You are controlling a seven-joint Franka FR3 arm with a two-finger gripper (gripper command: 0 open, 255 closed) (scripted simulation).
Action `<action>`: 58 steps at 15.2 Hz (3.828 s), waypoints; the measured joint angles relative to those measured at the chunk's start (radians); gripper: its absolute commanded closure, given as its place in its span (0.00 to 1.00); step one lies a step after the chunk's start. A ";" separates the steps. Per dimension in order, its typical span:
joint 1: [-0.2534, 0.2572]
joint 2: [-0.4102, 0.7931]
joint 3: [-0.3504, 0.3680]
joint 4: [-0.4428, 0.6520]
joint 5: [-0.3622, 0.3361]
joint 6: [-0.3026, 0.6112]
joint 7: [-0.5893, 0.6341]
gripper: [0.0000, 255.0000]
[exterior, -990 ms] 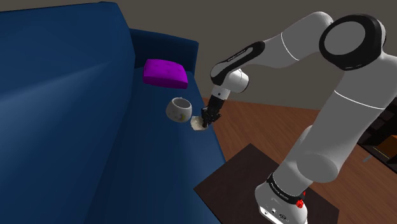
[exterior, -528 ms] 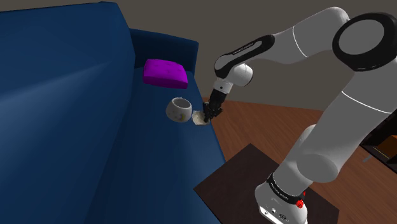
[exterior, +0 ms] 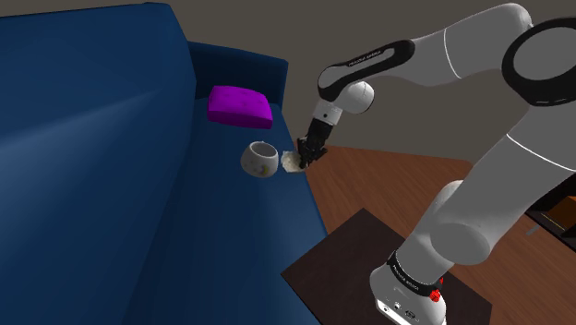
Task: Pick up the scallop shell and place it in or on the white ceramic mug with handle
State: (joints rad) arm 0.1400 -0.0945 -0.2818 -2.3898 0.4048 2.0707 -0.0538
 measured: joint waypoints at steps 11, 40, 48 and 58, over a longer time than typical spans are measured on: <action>-0.005 0.099 -0.010 0.222 0.001 -0.128 0.025 1.00; -0.096 0.676 0.009 0.843 0.131 -0.229 -0.044 1.00; -0.096 0.676 0.009 0.842 0.131 -0.228 -0.045 0.00; -0.125 0.663 -0.005 0.938 0.111 -0.337 -0.026 0.00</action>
State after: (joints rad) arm 0.0147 0.5689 -0.2863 -1.4514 0.5162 1.7341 -0.0798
